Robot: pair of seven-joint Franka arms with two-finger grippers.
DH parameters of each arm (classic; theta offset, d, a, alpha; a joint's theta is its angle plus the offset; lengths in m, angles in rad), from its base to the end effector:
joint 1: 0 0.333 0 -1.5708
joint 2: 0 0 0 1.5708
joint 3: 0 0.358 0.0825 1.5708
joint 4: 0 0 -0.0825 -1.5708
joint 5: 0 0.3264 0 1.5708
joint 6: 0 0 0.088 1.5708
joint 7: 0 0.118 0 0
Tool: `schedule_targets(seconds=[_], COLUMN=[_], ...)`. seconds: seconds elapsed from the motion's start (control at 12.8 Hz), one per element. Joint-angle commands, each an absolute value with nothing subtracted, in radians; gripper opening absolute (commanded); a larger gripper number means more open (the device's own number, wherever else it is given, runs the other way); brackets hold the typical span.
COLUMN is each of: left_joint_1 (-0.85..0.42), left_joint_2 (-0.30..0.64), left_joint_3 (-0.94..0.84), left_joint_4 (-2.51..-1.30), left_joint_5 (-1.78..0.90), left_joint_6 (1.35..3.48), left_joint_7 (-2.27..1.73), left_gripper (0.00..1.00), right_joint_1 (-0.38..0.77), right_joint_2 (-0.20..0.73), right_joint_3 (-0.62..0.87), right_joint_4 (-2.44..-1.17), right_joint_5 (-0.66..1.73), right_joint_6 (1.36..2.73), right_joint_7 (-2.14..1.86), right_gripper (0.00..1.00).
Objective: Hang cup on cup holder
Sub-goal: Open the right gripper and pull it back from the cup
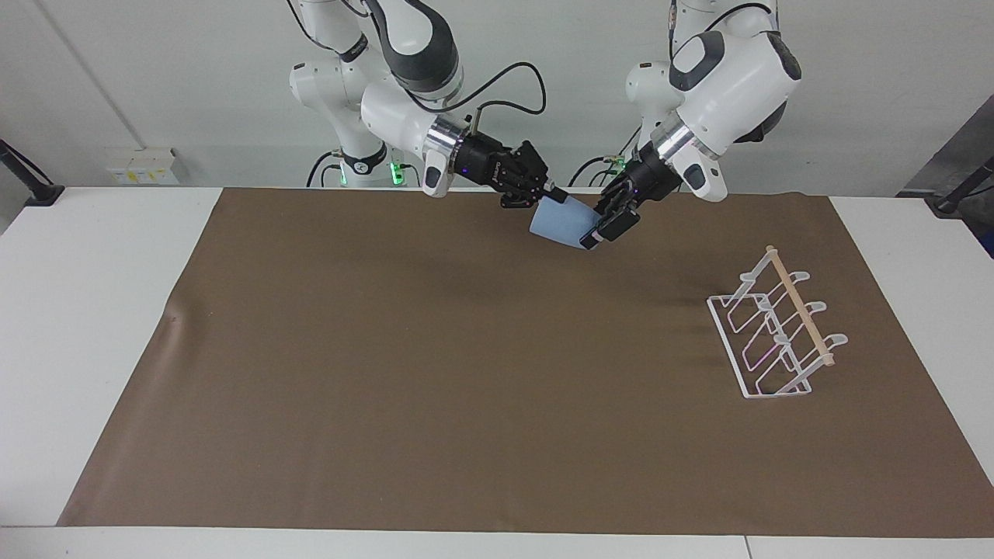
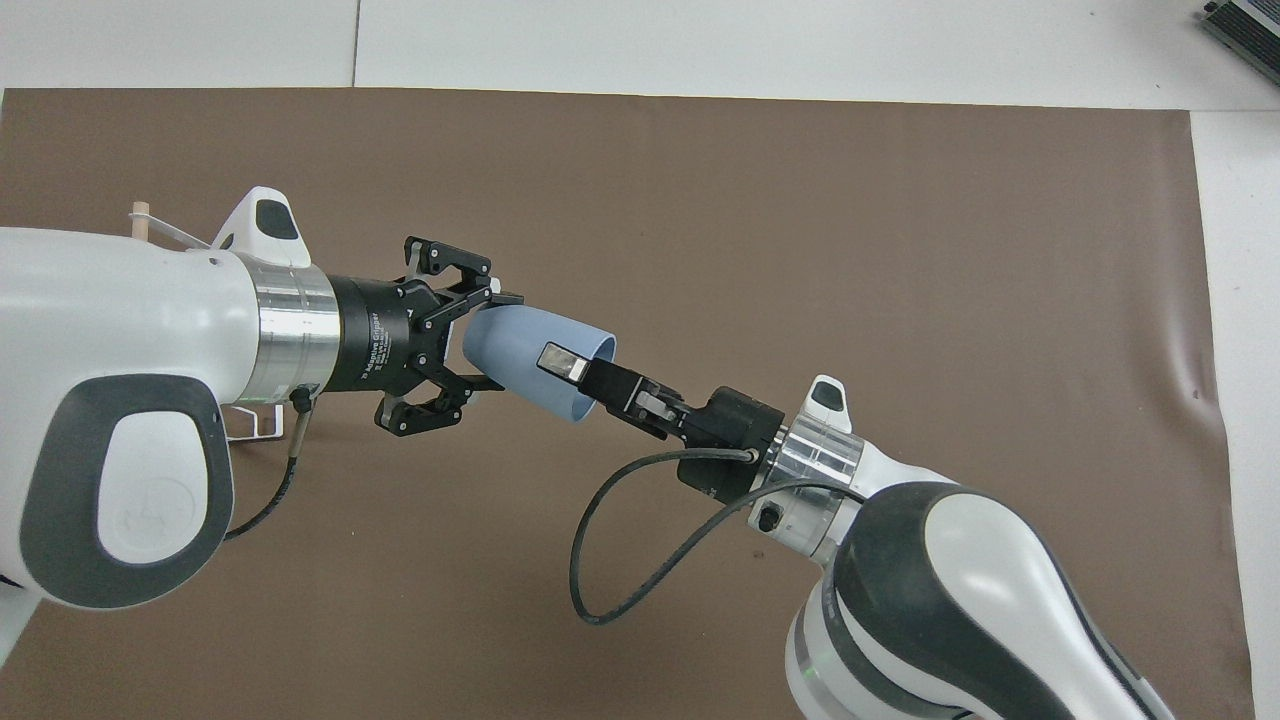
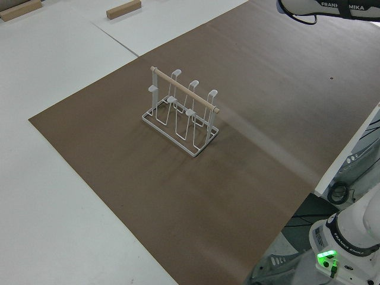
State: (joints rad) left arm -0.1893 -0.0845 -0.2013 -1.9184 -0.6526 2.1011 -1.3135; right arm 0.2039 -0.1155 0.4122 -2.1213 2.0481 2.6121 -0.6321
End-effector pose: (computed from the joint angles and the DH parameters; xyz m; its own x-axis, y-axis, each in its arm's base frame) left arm 0.4550 -0.2297 0.6108 0.4036 0.7588 -0.5112 0.9103 -0.2771 0.3074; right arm 0.4136 0.2866 0.5625 0.8845 -0.4638 0.0508 -0.0405 -0.1848 -0.9819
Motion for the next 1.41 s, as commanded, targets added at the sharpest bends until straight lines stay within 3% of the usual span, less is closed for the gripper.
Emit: schedule_targets(seconds=[0.0,0.63,1.33], left_joint_1=[-0.196,-0.155,-0.071], left_joint_2=[-0.092,-0.092,-0.037], left_joint_3=[-0.189,-0.178,-0.167], left_joint_4=[-1.927,-1.913,-1.764], left_joint_5=[-0.673,-0.531,0.041], left_joint_6=[2.088,2.051,2.006], left_joint_7=[-1.305,-1.269,-1.203], left_gripper=[0.00,0.00,0.00], right_joint_1=[0.196,0.196,0.186], right_joint_2=[-0.127,-0.121,-0.046], right_joint_3=[0.439,0.442,0.342], right_joint_4=[-2.108,-2.099,-2.014], right_joint_5=[2.057,2.014,1.141], right_joint_6=[2.678,2.686,2.662], right_joint_7=[-0.609,-0.621,-0.618], right_gripper=[1.00,1.00,1.00])
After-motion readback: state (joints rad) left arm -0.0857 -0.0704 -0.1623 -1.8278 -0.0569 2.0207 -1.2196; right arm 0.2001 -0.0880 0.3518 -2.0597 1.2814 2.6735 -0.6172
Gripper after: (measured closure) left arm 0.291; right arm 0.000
